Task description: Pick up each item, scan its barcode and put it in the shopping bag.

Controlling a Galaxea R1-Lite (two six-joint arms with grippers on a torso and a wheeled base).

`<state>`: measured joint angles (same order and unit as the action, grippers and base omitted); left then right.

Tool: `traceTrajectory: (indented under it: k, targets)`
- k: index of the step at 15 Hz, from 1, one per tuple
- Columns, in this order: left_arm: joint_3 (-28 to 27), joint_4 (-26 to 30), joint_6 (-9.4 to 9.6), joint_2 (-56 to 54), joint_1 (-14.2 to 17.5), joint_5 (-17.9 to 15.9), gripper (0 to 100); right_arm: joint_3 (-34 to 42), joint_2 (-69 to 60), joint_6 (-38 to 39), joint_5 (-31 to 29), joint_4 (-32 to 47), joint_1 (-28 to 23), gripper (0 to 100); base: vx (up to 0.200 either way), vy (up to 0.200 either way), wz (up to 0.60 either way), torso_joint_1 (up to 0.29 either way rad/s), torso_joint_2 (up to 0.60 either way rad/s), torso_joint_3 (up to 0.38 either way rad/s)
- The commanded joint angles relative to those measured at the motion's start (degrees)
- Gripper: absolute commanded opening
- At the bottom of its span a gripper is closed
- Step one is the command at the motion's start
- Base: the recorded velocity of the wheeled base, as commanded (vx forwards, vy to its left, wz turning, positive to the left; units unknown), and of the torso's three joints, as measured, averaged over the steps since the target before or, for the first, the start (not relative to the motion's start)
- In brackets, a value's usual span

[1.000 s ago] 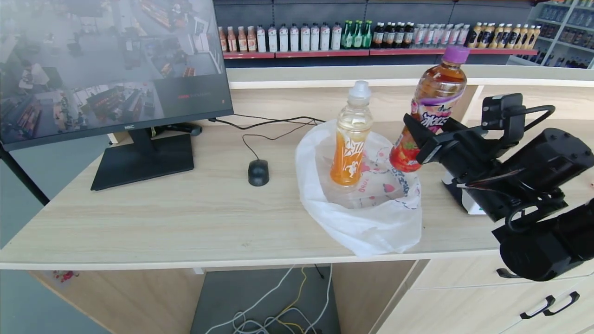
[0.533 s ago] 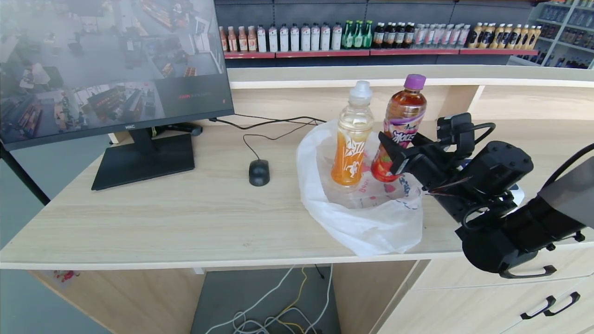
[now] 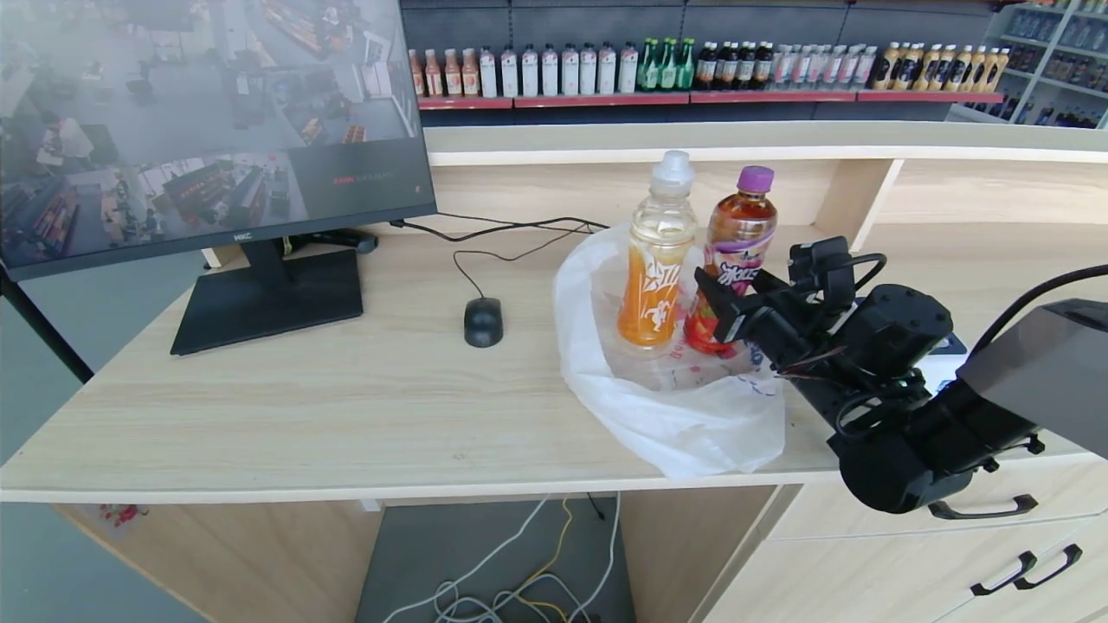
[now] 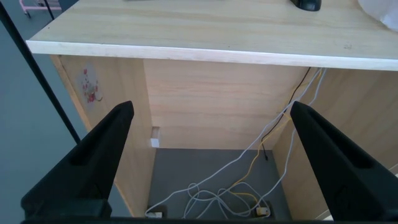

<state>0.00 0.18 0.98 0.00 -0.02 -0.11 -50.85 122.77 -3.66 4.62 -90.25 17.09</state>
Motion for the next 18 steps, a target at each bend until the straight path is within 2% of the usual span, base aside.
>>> traceTrajectory:
  k: [1, 8, 9, 14, 18]
  targets:
    - [0.0, 0.0, -0.01, 0.0, 0.0, -0.1, 100, 0.5, 1.1, 0.1, 0.0, 0.2, 0.0, 0, 0.000, 0.000, 0.00, 0.000, 0.00, 0.000]
    - [0.0, 0.0, -0.01, 0.0, 0.0, -0.1, 100, 1.3, 1.2, 0.2, 0.0, 0.2, -0.1, 0, 0.000, 0.000, 0.00, 0.000, 0.00, 0.000]
    - [0.0, 0.0, -0.01, 0.0, 0.0, 0.0, 100, 1.4, 1.1, 0.2, 0.0, 0.2, -0.1, 100, 0.000, 0.000, 0.00, 0.000, 0.00, 0.000]
    - [0.0, 0.0, -0.27, 0.0, 0.0, 0.0, 100, 3.2, -1.3, 0.2, 0.0, 0.2, -0.2, 100, 0.000, 0.000, 0.00, 0.000, 0.00, 0.000]
    - [0.0, 0.0, -0.01, 0.0, -0.1, -0.1, 100, 9.7, -7.0, 0.2, 0.0, 0.2, -0.4, 100, 0.000, 0.000, 0.00, 0.000, 0.00, 0.000]
